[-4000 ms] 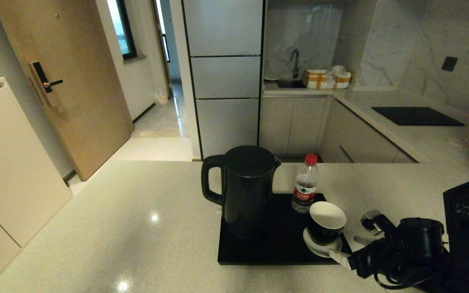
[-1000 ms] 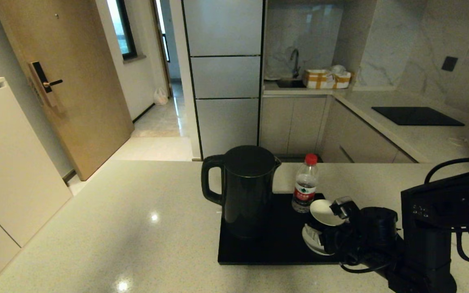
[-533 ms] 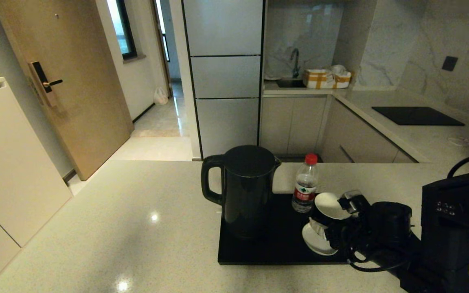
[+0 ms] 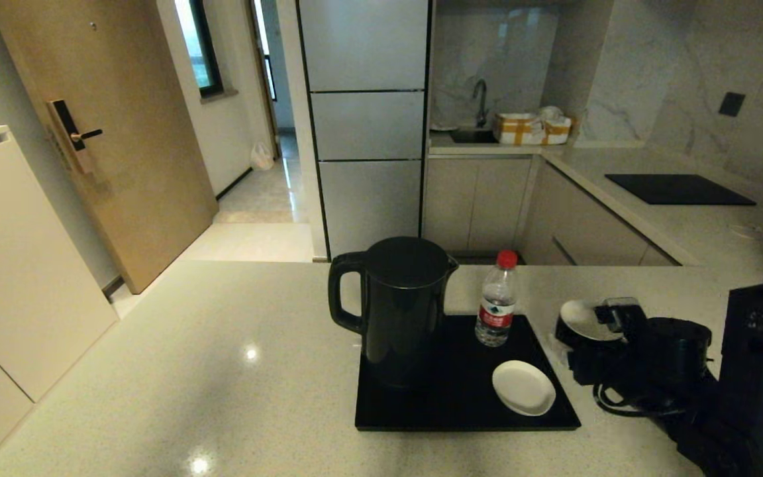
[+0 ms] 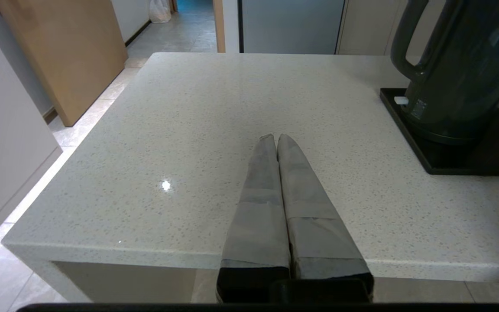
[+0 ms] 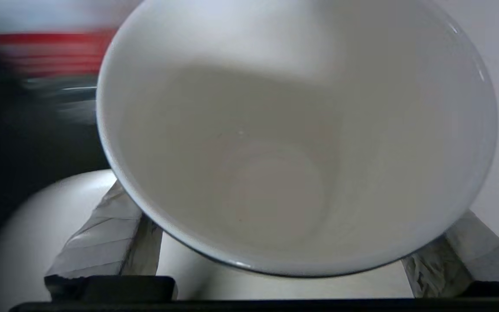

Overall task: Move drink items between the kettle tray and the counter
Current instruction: Place it on the right

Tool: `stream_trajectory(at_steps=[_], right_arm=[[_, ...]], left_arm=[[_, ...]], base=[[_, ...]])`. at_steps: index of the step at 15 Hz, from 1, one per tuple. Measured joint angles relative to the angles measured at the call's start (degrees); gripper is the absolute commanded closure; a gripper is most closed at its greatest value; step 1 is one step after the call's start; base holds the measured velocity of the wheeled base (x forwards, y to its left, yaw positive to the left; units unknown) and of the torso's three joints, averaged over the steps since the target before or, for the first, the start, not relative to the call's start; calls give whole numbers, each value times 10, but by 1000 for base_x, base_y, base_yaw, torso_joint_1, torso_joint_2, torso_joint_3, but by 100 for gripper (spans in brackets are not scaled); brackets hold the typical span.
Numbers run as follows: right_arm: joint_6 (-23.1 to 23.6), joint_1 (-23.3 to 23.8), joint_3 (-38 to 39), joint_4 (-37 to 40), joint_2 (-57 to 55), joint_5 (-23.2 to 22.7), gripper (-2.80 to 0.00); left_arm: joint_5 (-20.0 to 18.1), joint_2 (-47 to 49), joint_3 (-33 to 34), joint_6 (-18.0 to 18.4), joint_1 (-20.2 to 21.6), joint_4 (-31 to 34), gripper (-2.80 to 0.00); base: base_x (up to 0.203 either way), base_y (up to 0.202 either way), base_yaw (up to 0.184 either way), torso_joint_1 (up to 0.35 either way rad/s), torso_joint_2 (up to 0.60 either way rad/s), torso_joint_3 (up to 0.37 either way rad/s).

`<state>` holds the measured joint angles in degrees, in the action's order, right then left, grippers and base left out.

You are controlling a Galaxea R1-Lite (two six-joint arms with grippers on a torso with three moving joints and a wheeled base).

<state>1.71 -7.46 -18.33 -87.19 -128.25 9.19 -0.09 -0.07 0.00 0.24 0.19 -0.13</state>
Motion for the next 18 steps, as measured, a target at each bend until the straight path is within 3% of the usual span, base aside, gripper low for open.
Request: stream_trajectory(at_steps=[6, 10, 11, 18], right_arm=[[-10, 114, -17, 1, -50, -29, 0], [-10, 135, -20, -3, -84, -45, 0], [-10, 136, -20, -3, -91, -45, -280], [-10, 136, -4, 1, -96, -66, -280]], left_arm=[[0, 0, 0, 0, 0, 0, 0], [0, 0, 0, 0, 0, 0, 0], [0, 0, 0, 0, 0, 0, 0], [0, 0, 0, 0, 1, 0, 0]], base=[[0, 0, 0, 0, 0, 0], [0, 0, 0, 0, 0, 0], [0, 0, 0, 0, 0, 0], [0, 0, 0, 0, 0, 0]])
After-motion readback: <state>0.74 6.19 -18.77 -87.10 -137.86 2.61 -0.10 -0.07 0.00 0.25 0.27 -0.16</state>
